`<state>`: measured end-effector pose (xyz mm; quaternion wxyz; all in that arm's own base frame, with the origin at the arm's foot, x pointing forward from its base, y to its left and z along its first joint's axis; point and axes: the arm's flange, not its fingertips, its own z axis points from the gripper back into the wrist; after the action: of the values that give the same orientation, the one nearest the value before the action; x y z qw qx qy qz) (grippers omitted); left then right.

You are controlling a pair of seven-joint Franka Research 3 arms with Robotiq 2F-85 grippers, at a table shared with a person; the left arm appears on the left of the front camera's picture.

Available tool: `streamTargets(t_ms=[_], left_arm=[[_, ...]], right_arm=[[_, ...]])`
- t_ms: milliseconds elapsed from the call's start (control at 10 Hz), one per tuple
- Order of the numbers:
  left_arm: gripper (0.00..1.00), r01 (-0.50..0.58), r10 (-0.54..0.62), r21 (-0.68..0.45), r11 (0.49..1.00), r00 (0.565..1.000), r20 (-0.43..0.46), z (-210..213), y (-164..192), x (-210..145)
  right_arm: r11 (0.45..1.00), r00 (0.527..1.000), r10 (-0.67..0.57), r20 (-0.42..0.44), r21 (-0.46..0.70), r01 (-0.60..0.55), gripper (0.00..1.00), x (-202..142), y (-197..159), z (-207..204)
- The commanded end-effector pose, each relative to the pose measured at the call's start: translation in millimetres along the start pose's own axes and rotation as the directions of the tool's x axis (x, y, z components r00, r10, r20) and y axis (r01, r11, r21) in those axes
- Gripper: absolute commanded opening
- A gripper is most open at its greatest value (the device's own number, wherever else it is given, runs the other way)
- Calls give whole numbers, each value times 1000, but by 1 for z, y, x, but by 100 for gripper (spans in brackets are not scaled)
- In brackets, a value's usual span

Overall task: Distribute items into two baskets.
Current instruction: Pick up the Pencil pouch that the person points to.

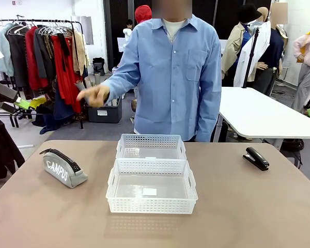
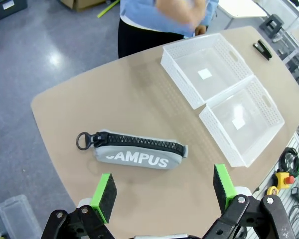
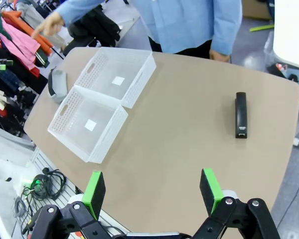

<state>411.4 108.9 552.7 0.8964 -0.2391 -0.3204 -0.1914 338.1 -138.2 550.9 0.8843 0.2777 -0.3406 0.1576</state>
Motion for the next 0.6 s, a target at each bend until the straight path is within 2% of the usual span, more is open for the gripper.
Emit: streamTargets(t_ms=[0,100,500], left_arm=[[100,10,-10,-22,1000,1000,6,0,3,2],[100,0,0,0,1000,1000,0,0,0,0],[100,0,0,0,1000,1000,0,0,0,0]], right_arm=[[999,1000,21,19,32,-21,100,0,-1,0],[1000,1000,0,0,0,0,100,0,0,0],[1000,1000,0,0,0,0,100,0,0,0]])
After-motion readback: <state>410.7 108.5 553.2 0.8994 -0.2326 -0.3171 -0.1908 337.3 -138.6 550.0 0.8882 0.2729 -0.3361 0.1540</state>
